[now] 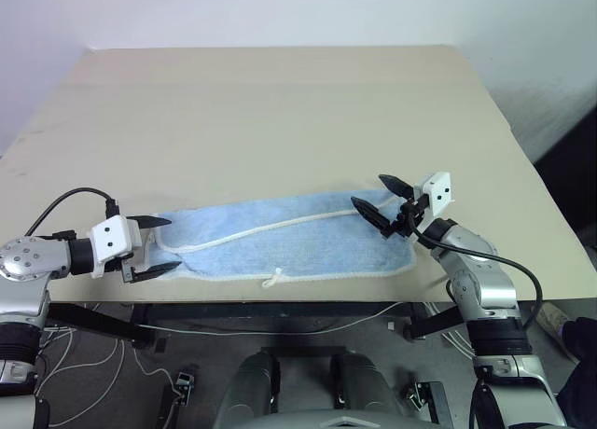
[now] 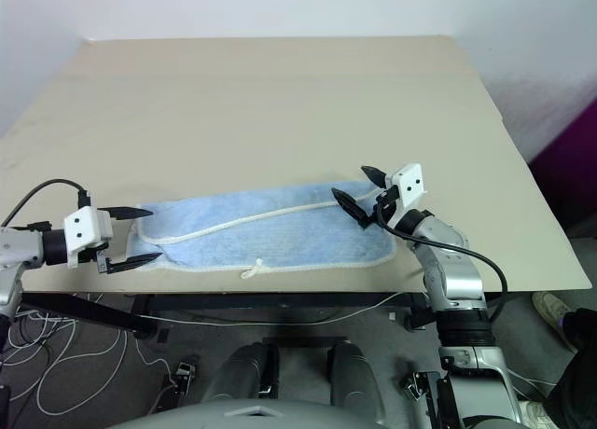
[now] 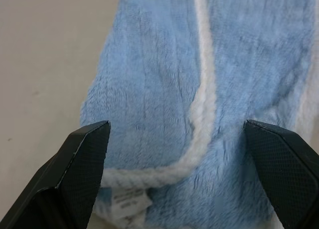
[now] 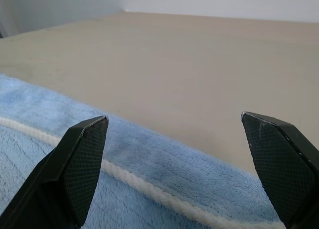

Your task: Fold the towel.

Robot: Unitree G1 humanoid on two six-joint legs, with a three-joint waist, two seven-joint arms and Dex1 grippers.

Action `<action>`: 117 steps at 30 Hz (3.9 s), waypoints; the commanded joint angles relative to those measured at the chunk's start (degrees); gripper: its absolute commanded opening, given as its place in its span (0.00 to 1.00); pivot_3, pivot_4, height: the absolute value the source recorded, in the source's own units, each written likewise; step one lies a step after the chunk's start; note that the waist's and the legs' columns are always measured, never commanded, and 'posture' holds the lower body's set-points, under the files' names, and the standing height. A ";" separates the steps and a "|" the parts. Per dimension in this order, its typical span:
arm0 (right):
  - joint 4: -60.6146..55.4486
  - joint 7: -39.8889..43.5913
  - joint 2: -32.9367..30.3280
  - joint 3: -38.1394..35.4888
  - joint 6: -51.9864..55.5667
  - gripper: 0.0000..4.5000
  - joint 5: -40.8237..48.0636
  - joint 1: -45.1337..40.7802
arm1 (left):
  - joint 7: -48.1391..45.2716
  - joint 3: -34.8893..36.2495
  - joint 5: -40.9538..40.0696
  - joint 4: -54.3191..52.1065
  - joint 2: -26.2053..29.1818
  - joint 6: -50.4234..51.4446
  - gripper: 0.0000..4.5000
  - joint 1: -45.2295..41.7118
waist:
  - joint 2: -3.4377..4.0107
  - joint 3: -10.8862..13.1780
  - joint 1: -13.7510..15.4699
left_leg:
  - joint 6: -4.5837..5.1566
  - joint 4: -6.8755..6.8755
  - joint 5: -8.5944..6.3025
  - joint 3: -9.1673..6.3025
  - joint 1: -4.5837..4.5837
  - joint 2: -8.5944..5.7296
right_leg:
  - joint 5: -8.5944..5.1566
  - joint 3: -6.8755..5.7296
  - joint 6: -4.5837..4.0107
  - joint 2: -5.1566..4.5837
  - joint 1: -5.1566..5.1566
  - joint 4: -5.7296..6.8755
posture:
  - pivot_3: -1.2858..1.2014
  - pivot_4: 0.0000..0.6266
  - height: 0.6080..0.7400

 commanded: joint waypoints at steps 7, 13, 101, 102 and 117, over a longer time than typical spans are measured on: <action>-2.40 -0.21 -0.57 -1.07 -0.43 1.00 0.70 -0.21 | 3.84 -0.74 5.28 3.44 0.85 -4.94 1.00 -3.30 | 0.00 0.00 0.01 | 0.00 0.01 0.00 0.01 0.00 0.00 | 0.00 0.00 0.00 0.02 0.00 0.00 | 0.52 0.24 1.00; -2.62 -0.27 -0.62 -1.04 -0.47 1.00 0.70 -0.01 | 6.89 -2.49 9.55 7.36 0.66 -10.51 1.00 -5.79 | -0.01 0.00 0.07 | 0.00 0.01 0.00 0.02 0.00 -0.01 | 0.00 0.00 0.00 0.04 0.00 0.00 | 0.52 0.24 1.00; 21.77 -6.37 -22.89 13.06 -39.45 0.71 -37.41 -13.08 | 18.44 4.47 -3.09 -15.87 -7.18 12.47 0.00 2.60 | -0.01 0.01 -0.01 | 0.03 0.09 -0.01 0.10 0.00 0.02 | 0.00 0.07 0.01 0.06 -0.01 0.04 | 0.52 0.24 1.00; 21.75 -6.31 -23.08 13.24 -39.56 0.64 -37.55 -12.92 | 18.51 4.43 -3.02 -15.77 -7.30 12.42 0.00 2.59 | -0.01 0.01 -0.01 | 0.03 0.08 -0.01 0.10 0.00 0.02 | 0.00 0.07 0.01 0.06 -0.01 0.03 | 0.52 0.24 1.00; 23.99 -8.13 -25.16 13.28 -41.75 0.00 -38.89 -13.44 | 20.41 6.70 -5.54 -16.03 -10.67 14.26 0.00 2.18 | 0.00 0.01 0.00 | 0.03 0.09 -0.01 0.10 0.00 0.02 | 0.00 0.07 0.01 0.06 -0.01 0.04 | 0.52 0.24 1.00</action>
